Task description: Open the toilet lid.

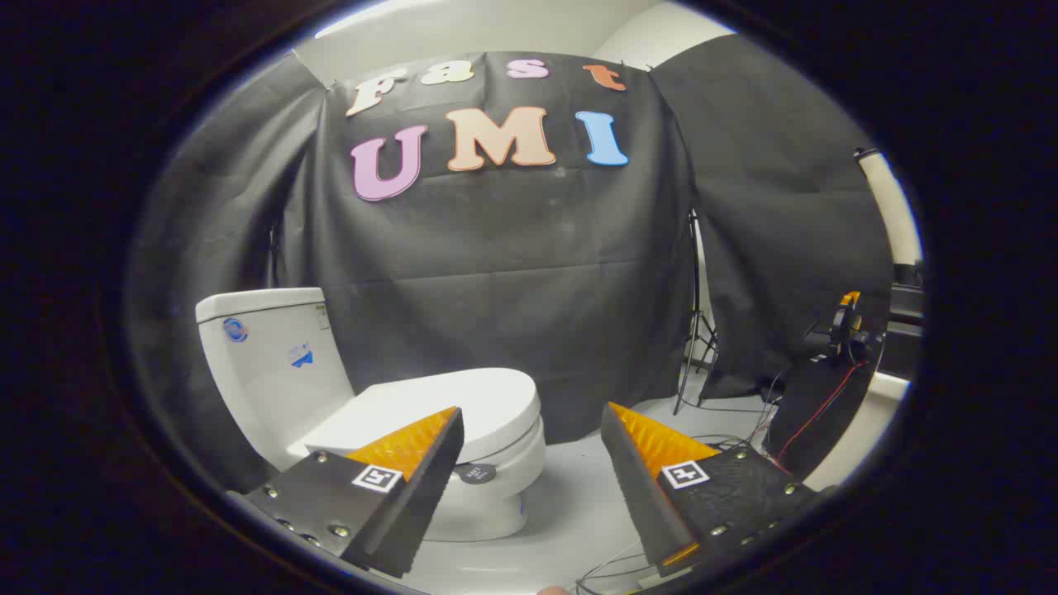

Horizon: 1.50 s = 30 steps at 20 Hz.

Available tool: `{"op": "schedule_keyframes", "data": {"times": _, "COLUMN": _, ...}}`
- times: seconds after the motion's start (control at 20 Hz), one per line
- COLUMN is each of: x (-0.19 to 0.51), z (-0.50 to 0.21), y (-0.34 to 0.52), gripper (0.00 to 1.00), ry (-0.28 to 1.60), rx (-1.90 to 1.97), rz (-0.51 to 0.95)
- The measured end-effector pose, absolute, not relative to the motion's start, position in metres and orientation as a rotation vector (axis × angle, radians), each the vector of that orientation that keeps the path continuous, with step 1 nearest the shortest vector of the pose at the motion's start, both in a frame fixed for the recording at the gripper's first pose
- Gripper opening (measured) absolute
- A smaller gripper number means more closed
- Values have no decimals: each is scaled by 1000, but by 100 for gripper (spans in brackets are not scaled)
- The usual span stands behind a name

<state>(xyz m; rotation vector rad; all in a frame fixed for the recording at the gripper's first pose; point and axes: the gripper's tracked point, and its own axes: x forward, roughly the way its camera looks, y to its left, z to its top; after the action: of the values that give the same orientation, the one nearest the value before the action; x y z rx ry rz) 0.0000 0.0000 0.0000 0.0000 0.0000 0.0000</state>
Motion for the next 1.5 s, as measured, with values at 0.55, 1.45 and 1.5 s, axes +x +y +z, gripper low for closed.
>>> {"op": "schedule_keyframes", "data": {"times": 0.55, "x": 2, "z": 4, "y": 9, "gripper": 98, "ry": -11, "rx": -31, "rz": 21}}
{"op": "schedule_keyframes", "data": {"times": 1.45, "x": 57, "z": -21, "y": 44, "gripper": 98, "ry": 103, "rx": -1, "rz": 80}}
{"op": "schedule_keyframes", "data": {"times": 1.5, "x": 64, "z": -24, "y": 44, "gripper": 98, "ry": 122, "rx": 37, "rz": 72}}
